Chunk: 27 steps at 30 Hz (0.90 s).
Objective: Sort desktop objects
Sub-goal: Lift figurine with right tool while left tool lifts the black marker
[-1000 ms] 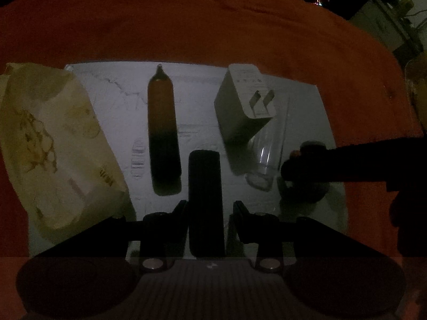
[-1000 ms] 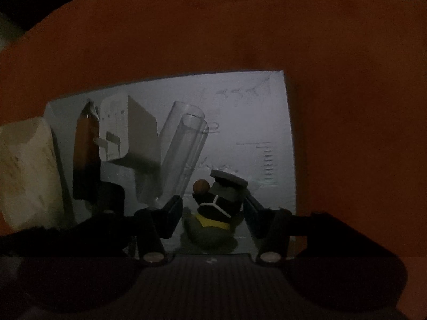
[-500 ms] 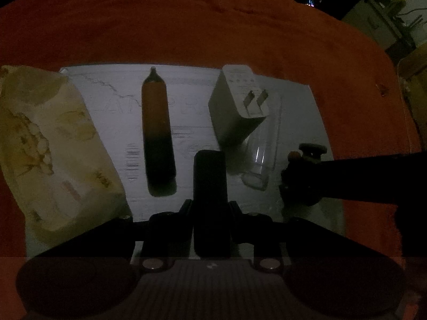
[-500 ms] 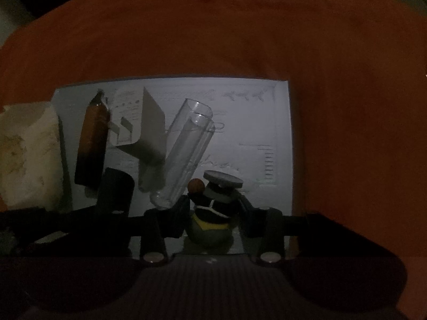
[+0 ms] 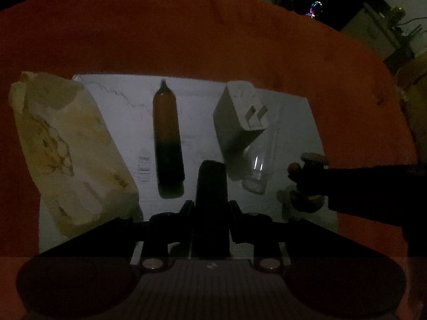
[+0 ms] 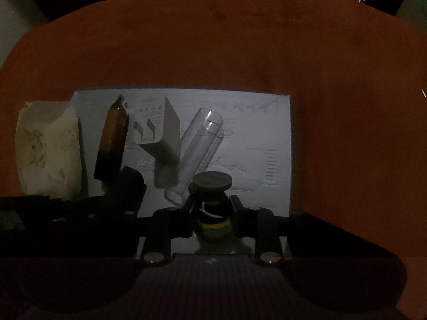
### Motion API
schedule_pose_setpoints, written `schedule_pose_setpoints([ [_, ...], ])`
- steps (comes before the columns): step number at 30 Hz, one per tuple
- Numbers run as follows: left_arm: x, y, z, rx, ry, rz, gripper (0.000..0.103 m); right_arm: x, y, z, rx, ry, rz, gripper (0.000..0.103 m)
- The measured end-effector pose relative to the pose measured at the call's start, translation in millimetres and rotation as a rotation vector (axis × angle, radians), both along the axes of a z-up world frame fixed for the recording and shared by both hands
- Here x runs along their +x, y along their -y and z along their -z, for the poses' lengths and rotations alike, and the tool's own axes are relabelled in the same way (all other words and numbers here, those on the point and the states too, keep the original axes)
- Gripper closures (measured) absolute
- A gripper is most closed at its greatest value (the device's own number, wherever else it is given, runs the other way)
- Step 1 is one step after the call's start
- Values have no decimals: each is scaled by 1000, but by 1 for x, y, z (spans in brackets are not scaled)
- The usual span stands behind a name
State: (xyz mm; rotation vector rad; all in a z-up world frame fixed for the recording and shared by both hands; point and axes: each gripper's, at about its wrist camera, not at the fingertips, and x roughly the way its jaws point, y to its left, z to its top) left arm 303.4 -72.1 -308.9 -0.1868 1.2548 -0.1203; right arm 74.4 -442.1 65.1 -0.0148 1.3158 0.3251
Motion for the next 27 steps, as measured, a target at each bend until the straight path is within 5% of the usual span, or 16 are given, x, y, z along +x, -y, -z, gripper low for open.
schedule_pose_setpoints([
  [27,-39,-24,-58,-51,116,-15,82,-30,-3,-34,56,94,-6,75],
])
